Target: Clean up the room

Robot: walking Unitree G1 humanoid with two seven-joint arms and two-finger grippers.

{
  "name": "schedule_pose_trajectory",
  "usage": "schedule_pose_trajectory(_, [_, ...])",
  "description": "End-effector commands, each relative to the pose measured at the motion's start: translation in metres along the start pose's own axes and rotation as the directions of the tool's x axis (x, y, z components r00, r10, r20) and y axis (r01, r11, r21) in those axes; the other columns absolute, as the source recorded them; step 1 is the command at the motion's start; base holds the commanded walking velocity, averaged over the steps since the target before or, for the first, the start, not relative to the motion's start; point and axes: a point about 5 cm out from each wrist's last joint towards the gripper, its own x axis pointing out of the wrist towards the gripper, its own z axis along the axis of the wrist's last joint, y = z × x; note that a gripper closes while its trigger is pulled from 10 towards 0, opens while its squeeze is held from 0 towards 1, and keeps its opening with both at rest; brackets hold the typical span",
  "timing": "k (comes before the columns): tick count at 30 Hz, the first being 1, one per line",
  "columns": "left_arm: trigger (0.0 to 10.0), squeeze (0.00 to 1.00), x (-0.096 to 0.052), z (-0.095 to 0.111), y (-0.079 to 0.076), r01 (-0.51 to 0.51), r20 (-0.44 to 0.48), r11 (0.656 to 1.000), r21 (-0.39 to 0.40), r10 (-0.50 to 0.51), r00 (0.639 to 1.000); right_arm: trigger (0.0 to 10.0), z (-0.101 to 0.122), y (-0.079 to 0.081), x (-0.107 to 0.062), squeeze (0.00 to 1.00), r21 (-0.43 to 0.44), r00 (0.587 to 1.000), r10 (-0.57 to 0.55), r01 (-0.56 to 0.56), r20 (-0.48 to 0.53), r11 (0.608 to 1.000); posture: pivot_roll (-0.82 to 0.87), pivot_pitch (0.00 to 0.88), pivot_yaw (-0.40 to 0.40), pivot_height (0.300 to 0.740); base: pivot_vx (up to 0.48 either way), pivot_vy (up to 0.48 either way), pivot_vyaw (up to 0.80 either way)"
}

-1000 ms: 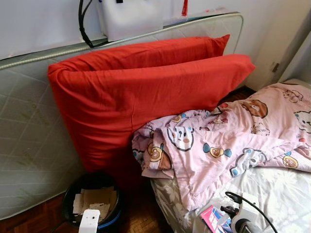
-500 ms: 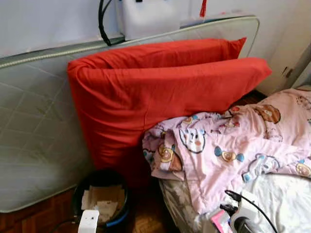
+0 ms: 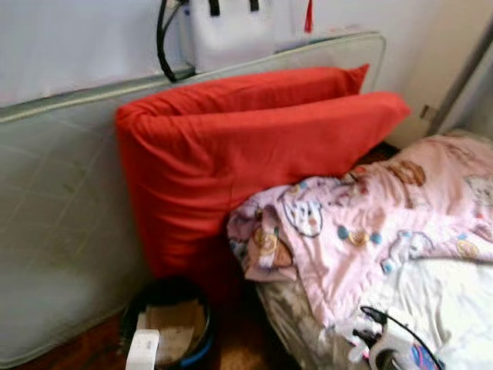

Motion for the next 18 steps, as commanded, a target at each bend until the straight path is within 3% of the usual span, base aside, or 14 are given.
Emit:
schedule_pose_trajectory(1, [10.0, 0.0, -0.0005, -0.0014, 0.0036, -0.009, -0.009, 1.0, 0.004, 0.009, 1.0, 10.0, 0.0055, 0.007, 0.0018, 0.0, -0.01, 1.0, 0.019, -0.019, 0.015, 1.0, 0.03, 0.0, -0.004, 0.74, 0.0, 0.296, 0.0])
schedule_pose_trajectory(6, [10.0, 0.0, -0.0005, -0.0015, 0.0039, -0.009, -0.009, 1.0, 0.006, 0.009, 1.0, 10.0, 0.006, 0.0074, 0.0018, 0.0, -0.023, 0.999, 0.027, -0.026, 0.017, 0.999, 0.03, 0.0, -0.004, 0.74, 0.0, 0.293, 0.64])
schedule_pose_trajectory(18, [10.0, 0.0, -0.0007, -0.002, 0.0043, -0.009, -0.012, 1.0, 0.008, 0.009, 1.0, 10.0, 0.0042, 0.0077, 0.0017, 0.0, 0.018, 1.0, 0.017, -0.017, 0.016, 1.0, 0.03, 0.0, -0.001, 0.74, 0.0, 0.293, 0.0])
